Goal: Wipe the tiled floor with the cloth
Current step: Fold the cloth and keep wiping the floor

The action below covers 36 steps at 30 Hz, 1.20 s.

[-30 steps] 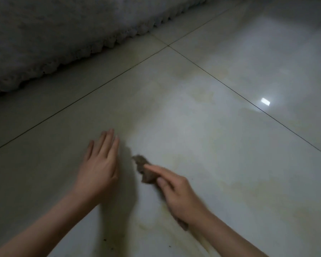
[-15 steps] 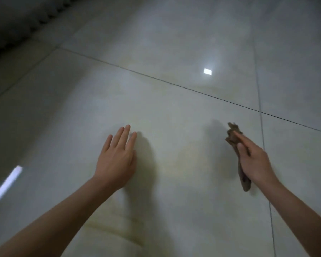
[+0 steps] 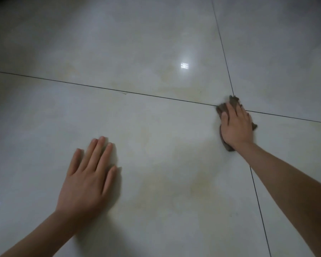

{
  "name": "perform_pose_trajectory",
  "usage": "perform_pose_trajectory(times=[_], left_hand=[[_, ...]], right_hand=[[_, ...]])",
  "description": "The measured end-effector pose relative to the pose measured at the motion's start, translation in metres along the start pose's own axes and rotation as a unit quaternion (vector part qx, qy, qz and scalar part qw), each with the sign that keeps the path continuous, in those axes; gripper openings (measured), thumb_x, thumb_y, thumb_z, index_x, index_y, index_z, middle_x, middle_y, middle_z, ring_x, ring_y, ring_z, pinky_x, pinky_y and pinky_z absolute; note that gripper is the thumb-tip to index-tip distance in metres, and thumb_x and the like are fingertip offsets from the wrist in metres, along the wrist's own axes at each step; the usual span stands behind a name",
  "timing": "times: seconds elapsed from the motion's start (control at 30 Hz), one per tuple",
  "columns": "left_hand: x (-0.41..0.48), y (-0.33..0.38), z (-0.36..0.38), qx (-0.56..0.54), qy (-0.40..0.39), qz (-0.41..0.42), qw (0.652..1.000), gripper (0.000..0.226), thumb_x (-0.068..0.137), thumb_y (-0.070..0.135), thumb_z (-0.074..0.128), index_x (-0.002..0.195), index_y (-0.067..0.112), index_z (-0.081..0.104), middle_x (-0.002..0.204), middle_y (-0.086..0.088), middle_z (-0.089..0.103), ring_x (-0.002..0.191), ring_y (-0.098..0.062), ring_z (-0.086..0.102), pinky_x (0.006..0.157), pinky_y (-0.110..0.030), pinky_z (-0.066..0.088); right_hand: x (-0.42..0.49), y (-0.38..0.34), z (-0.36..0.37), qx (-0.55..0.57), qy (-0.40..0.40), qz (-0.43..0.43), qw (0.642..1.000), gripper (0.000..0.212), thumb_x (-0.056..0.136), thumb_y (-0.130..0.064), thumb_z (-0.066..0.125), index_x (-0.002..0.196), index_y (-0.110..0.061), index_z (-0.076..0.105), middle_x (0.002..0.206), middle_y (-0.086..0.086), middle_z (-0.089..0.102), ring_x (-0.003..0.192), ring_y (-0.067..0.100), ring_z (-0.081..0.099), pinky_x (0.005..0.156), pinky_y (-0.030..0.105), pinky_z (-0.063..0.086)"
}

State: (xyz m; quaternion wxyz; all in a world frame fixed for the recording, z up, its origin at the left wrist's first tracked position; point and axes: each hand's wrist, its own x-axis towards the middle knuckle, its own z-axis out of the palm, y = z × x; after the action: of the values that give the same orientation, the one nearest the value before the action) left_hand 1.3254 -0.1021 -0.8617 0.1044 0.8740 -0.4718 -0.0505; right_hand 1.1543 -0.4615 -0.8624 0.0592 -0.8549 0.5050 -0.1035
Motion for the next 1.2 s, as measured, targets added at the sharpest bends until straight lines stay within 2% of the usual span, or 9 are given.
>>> perform_pose_trajectory(times=[0.23,0.33,0.43,0.5,0.57,0.73,0.97,1.13,1.2], left_hand=[[0.003,-0.003,0.002,0.01,0.009,0.008,1.0,0.061,0.097,0.04,0.024,0.149,0.009,0.033,0.158,-0.006,0.023,0.147,-0.021,0.017,0.117,-0.045,0.013],[0.004,-0.003,0.0,0.002,0.008,0.007,1.0,0.061,0.096,0.04,0.025,0.147,0.008,0.035,0.158,-0.007,0.025,0.147,-0.02,0.018,0.117,-0.045,0.013],[0.004,-0.002,-0.001,0.0,0.008,0.011,1.0,0.061,0.096,0.038,0.027,0.146,0.007,0.037,0.157,-0.009,0.026,0.146,-0.021,0.019,0.116,-0.047,0.015],[0.004,-0.001,-0.001,-0.001,0.01,0.013,1.0,0.06,0.095,0.038,0.028,0.146,0.006,0.037,0.157,-0.009,0.027,0.146,-0.021,0.019,0.116,-0.047,0.015],[0.005,-0.002,0.0,0.005,0.01,0.014,1.0,0.06,0.096,0.037,0.027,0.147,0.007,0.036,0.157,-0.009,0.026,0.146,-0.021,0.019,0.116,-0.048,0.016],[0.007,-0.003,0.001,0.017,0.007,0.012,1.0,0.059,0.097,0.036,0.025,0.148,0.007,0.032,0.158,-0.009,0.024,0.147,-0.023,0.019,0.114,-0.05,0.018],[0.006,-0.004,0.001,0.028,-0.011,0.001,1.0,0.061,0.098,0.038,0.022,0.15,0.006,0.027,0.159,-0.009,0.021,0.147,-0.025,0.019,0.115,-0.05,0.017],[0.007,0.0,-0.004,0.025,-0.008,-0.011,1.0,0.065,0.097,0.036,0.022,0.146,-0.005,0.027,0.156,-0.017,0.022,0.144,-0.031,0.024,0.113,-0.05,0.02],[0.007,0.0,-0.005,0.021,-0.012,-0.01,1.0,0.064,0.096,0.035,0.022,0.146,-0.005,0.028,0.156,-0.017,0.022,0.144,-0.031,0.025,0.113,-0.049,0.021]], right_hand=[[-0.016,-0.12,0.026,0.08,-0.036,-0.209,0.974,0.05,0.103,-0.018,0.035,0.151,-0.007,0.024,0.155,0.017,0.029,0.143,0.029,0.028,0.119,0.037,0.013],[-0.071,-0.157,0.025,0.168,-0.082,-0.381,0.905,0.044,0.094,-0.004,0.05,0.138,0.001,0.048,0.141,0.023,0.048,0.132,0.038,0.045,0.115,0.047,0.027],[-0.091,-0.151,0.01,0.212,-0.186,-0.483,0.829,0.052,0.087,0.01,0.05,0.137,-0.004,0.05,0.14,0.015,0.051,0.132,0.029,0.046,0.116,0.035,0.027],[-0.071,-0.131,-0.009,0.286,-0.2,-0.425,0.835,0.051,0.092,0.011,0.043,0.138,-0.01,0.047,0.14,0.005,0.049,0.13,0.02,0.047,0.111,0.022,0.03],[-0.023,-0.096,-0.023,0.297,-0.139,-0.29,0.899,0.049,0.097,0.01,0.038,0.14,-0.011,0.041,0.143,0.006,0.046,0.131,0.02,0.045,0.106,0.015,0.031],[0.077,-0.03,-0.013,0.152,-0.07,-0.072,0.983,0.05,0.098,0.002,0.041,0.147,-0.008,0.037,0.145,0.021,0.043,0.131,0.038,0.042,0.111,0.035,0.028],[-0.025,-0.15,0.021,0.191,-0.092,-0.31,0.927,0.041,0.089,0.009,0.046,0.129,0.009,0.054,0.123,0.029,0.058,0.112,0.048,0.055,0.1,0.057,0.041],[-0.121,-0.127,0.011,0.182,-0.215,-0.543,0.791,0.051,0.093,0.003,0.044,0.142,-0.012,0.046,0.144,0.012,0.048,0.137,0.025,0.039,0.117,0.038,0.025],[-0.098,-0.108,0.003,0.183,-0.229,-0.51,0.808,0.046,0.098,0.0,0.046,0.142,-0.015,0.046,0.141,0.008,0.051,0.134,0.016,0.043,0.114,0.032,0.03]])
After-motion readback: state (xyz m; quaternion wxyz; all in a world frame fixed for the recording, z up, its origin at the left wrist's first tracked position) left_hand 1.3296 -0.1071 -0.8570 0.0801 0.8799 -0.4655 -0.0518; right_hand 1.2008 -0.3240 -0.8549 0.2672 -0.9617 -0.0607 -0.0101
